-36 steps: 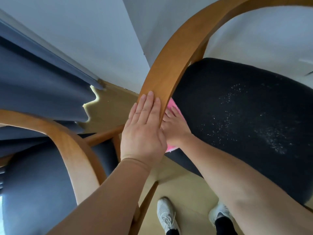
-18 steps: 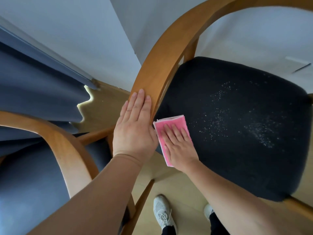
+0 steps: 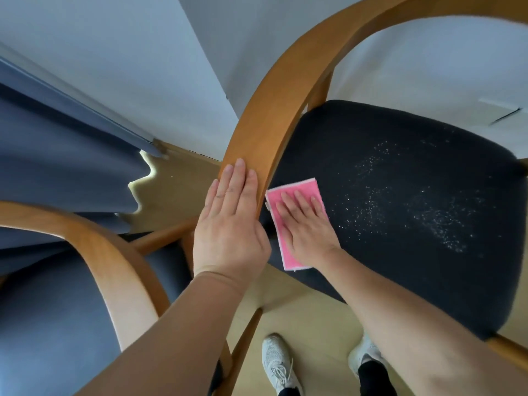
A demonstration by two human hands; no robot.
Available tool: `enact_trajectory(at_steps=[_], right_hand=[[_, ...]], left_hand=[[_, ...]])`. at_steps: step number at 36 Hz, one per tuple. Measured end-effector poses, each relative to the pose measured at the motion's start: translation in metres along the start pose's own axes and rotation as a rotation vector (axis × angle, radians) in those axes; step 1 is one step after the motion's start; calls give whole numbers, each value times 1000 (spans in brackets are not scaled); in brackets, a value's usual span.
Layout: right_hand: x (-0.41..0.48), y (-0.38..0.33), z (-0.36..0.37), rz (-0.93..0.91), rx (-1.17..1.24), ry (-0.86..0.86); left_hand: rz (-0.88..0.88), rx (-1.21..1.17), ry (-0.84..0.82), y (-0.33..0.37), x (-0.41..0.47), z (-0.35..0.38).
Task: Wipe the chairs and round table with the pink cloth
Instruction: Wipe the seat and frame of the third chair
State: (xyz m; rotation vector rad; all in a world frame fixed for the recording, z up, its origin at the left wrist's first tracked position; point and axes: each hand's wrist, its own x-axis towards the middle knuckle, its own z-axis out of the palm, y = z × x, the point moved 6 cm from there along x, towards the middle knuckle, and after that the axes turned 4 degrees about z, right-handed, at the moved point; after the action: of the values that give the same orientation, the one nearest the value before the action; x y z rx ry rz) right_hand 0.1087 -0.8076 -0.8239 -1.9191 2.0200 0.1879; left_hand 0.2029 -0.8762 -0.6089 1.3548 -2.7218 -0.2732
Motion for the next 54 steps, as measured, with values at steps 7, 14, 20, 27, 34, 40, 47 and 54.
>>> enact_trajectory(at_steps=[7,14,20,27,34,40,47,54], right_hand=[[81,16,-43,34,-7,-4],[95,20,-50,31,-2,22],[51,32,-21,145,-34,45],[-71,50,10,288,73,5],[-123,50,22,297,79,-54],[-111,52,24,290,54,-54],[-39,66,-2,233,30,-52],[89,86,-55,237,17,31]], left_hand=[[-1,-17,2,-1,1,-1],[-19,-33,1,-1,1,-2],[-29,-23,-15,-4,0,-1],[-30,31,-72,0,0,0],[120,131,-183,9,3,6],[116,65,-132,8,3,5],[122,47,-148,8,3,6],[137,37,-134,7,2,7]])
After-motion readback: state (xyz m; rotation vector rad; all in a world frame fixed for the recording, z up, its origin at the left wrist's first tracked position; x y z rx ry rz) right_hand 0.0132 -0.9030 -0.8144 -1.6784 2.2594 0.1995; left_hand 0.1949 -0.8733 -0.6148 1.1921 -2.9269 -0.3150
